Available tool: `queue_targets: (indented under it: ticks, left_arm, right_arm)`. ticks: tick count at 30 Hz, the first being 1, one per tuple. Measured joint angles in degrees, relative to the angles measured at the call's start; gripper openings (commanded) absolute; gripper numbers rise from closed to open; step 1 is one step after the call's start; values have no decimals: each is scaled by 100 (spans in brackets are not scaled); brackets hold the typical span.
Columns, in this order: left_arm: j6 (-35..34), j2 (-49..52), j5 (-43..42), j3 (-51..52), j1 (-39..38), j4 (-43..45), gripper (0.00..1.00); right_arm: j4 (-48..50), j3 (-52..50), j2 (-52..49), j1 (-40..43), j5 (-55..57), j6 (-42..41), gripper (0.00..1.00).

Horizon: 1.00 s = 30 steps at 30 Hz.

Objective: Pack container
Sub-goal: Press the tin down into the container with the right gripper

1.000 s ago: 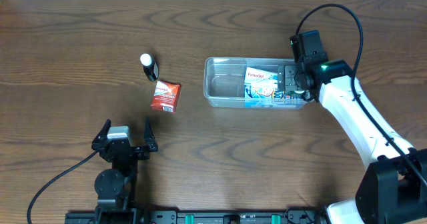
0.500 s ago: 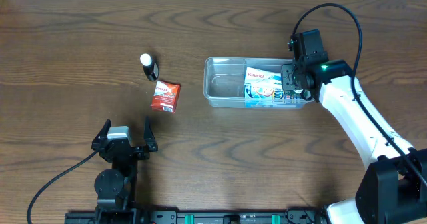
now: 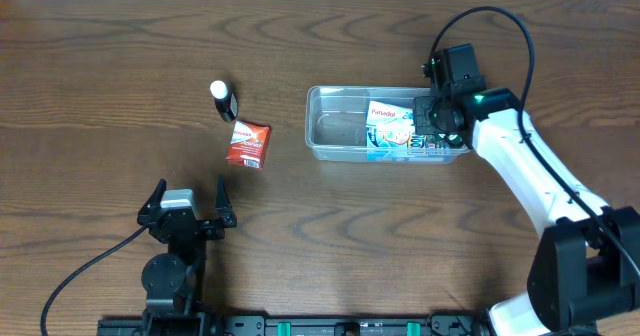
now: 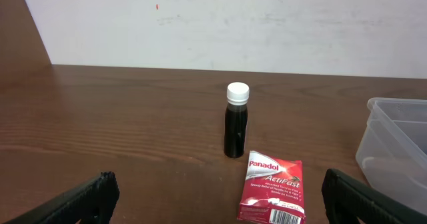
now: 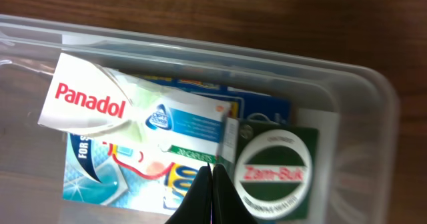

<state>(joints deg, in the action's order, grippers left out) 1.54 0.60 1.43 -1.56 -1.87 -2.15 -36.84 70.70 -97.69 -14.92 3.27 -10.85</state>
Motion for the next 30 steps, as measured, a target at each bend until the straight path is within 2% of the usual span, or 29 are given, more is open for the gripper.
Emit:
queue_targets:
  ticks: [8,30]
  left_arm:
    - [0,0,0,0,0,0,98]
    - [0,0,0,0,0,2,98]
  right_arm:
    - [208,0,-238,2,-144,70,1]
    - [-7,-2,-352,155,-87,192,1]
